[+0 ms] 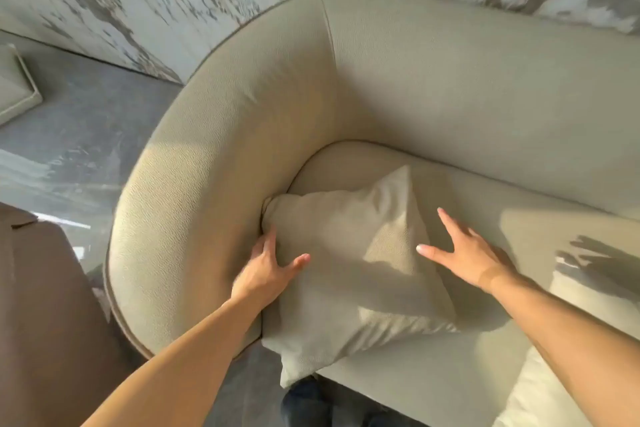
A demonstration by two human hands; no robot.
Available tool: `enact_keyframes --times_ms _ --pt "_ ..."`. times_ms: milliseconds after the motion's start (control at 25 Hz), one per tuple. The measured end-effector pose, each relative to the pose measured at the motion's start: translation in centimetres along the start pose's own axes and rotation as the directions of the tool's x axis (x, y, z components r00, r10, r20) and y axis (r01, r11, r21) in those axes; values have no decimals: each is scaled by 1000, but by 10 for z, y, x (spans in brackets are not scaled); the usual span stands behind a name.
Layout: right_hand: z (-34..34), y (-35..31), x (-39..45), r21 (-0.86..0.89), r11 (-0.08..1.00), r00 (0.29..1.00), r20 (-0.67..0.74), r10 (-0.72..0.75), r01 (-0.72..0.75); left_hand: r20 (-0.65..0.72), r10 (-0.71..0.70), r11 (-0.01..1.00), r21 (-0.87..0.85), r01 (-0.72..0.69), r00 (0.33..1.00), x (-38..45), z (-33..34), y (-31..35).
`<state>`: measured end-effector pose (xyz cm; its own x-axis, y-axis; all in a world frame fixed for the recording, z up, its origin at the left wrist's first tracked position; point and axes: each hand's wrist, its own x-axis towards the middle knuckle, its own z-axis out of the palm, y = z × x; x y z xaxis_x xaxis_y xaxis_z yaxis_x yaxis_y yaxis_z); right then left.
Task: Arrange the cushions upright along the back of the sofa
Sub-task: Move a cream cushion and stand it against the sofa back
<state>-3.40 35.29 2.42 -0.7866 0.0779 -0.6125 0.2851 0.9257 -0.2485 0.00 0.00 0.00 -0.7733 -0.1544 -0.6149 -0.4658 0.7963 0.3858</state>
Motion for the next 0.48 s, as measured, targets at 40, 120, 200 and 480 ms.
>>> enact_keyframes --times_ms 40,120,200,480 --pt "10 0 15 80 997 999 43 6 -9 22 -31 997 -72 33 999 11 11 -3" --pt "28 1 43 266 963 992 124 -3 -30 48 -106 976 -186 113 993 30 31 -11" --pt "45 0 68 428 902 983 182 -14 -66 61 -142 935 -318 154 988 48 49 -21" --pt "58 7 107 550 782 932 346 107 -294 99 -117 777 -610 153 988 70 55 -30"
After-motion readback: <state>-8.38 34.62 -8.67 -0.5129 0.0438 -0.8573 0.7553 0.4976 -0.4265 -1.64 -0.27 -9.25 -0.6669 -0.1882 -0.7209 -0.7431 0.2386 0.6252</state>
